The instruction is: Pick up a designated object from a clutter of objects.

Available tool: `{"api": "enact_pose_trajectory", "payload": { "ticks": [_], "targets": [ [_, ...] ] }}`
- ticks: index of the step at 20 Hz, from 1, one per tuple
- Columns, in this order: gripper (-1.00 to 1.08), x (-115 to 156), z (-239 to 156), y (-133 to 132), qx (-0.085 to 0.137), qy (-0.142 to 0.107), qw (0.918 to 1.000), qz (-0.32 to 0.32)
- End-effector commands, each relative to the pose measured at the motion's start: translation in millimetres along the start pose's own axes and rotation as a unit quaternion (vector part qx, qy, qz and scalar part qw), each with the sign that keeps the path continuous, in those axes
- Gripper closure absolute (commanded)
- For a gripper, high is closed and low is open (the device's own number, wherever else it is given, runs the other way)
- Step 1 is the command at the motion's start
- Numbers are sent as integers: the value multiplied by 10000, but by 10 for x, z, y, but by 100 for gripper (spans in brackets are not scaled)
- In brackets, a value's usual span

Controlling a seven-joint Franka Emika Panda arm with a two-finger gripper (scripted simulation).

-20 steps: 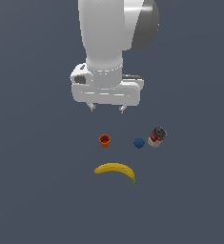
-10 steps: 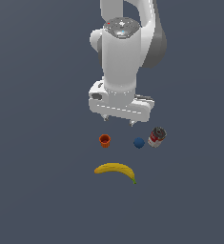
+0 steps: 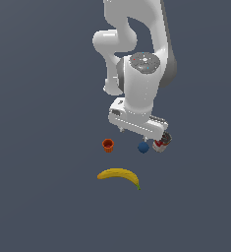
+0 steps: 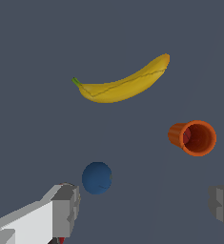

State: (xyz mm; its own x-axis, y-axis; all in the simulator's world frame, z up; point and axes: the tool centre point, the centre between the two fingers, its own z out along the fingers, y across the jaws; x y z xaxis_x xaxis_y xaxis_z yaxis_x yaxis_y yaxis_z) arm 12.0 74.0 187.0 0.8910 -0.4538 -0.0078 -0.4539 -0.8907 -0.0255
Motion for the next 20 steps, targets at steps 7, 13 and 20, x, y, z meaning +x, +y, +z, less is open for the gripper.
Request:
{"api": "enact_pose_trajectory", "payload": {
  "ticks": [7,13,20],
  "targets": [
    [-92,-253,527,-271,-45,3,9966,825],
    [-92,-419,823,-393,-82,25,9915,1296],
    [-92,-539,1023,-462,-111,52,9867,1619]
  ]
}}
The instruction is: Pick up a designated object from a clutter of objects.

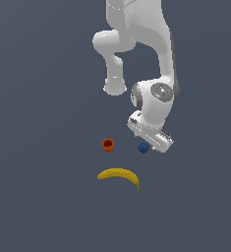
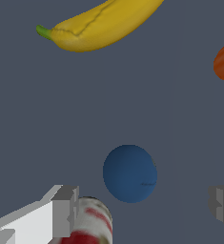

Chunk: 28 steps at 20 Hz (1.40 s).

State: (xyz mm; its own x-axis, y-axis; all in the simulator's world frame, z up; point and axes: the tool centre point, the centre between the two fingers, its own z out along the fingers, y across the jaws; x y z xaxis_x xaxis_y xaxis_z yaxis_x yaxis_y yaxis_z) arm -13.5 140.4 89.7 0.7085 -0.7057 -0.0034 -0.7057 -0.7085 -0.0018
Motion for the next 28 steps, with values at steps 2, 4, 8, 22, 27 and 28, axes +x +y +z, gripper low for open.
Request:
{"api": "enact_pose_trajectory", "payload": {
  "ticks": [2,4,8,22,27,28],
  "targets": [
    [-92,-43,63,-9,-5,13,9999,115],
    [-92,-55,81,-12,-8,16,9999,144],
    [-92,-57,84,-11,-10,14,9999,135],
    [-92,-61,563,-5,-10,17,9999,153],
    [108,-61,589,-9,-10,17,9999,153],
    [108,-61,589,-9,-10,17,9999,153]
  ]
}}
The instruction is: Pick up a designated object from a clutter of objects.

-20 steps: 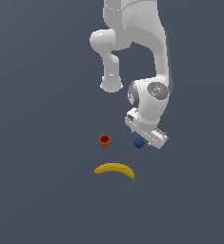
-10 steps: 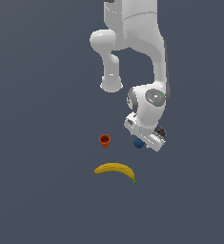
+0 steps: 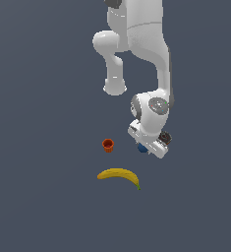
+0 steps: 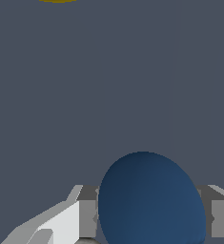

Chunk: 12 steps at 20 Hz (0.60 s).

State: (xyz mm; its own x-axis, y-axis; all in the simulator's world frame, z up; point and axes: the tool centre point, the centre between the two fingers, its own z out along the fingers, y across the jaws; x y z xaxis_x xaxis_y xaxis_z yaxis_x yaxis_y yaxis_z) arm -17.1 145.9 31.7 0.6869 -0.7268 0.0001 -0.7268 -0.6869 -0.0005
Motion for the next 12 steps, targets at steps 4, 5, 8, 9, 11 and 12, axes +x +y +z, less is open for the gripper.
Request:
{"api": "enact_pose_trajectory", "payload": {
  "ticks": [4,5,8,9,11,12],
  "targets": [
    [108,1,8,3,-3,-1,10000,2],
    [108,1,8,3,-3,-1,10000,2],
    [108,3,0,-2,5,1,10000,2],
    [108,2,-3,-2,5,1,10000,2],
    [108,-3,-22,-2,5,1,10000,2],
    [108,-8,-38,-1,5,1,10000,2]
  ]
}}
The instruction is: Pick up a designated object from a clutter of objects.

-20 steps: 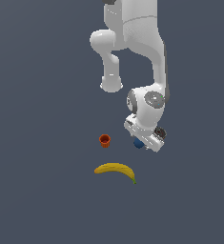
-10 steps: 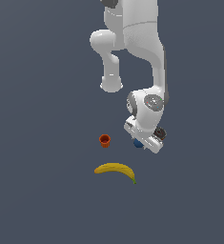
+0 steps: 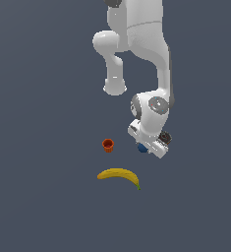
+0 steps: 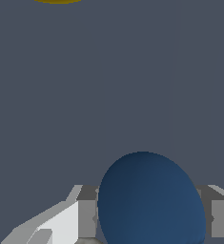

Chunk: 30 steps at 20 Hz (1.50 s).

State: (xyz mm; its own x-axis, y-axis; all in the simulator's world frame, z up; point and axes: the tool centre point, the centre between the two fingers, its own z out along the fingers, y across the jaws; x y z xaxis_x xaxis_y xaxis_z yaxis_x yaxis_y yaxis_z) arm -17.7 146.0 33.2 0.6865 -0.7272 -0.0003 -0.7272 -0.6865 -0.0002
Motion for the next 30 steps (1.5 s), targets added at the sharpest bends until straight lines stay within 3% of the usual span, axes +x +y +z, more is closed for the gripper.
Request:
{"api": "enact_pose_trajectory", "payload": {
  "ticks": [1,13,30],
  "targets": [
    [108,-9,-45,-4,6,3,10000,-1],
    [108,-179,-689,8,6,-1,10000,3],
    [108,-618,-2458,26,-4,16,10000,11]
  ]
}}
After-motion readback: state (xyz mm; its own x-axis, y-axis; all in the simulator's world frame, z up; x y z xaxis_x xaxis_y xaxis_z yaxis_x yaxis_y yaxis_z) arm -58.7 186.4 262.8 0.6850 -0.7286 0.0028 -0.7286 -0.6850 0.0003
